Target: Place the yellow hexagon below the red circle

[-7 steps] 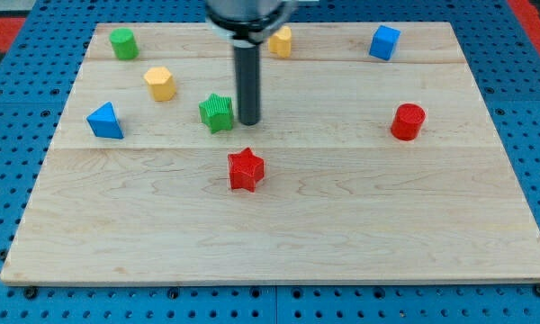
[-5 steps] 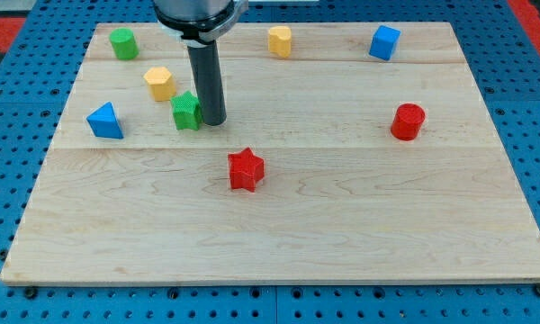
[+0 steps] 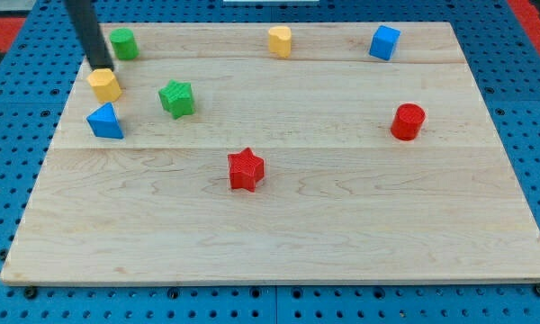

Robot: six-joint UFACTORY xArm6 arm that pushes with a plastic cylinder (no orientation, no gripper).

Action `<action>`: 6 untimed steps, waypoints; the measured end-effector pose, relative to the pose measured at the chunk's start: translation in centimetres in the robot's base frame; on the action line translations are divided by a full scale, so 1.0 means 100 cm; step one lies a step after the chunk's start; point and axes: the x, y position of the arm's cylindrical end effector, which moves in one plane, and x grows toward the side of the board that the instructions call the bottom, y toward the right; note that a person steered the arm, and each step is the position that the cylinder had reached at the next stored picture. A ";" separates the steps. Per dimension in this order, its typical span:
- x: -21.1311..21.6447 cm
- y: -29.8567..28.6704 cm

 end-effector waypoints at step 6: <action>0.056 0.237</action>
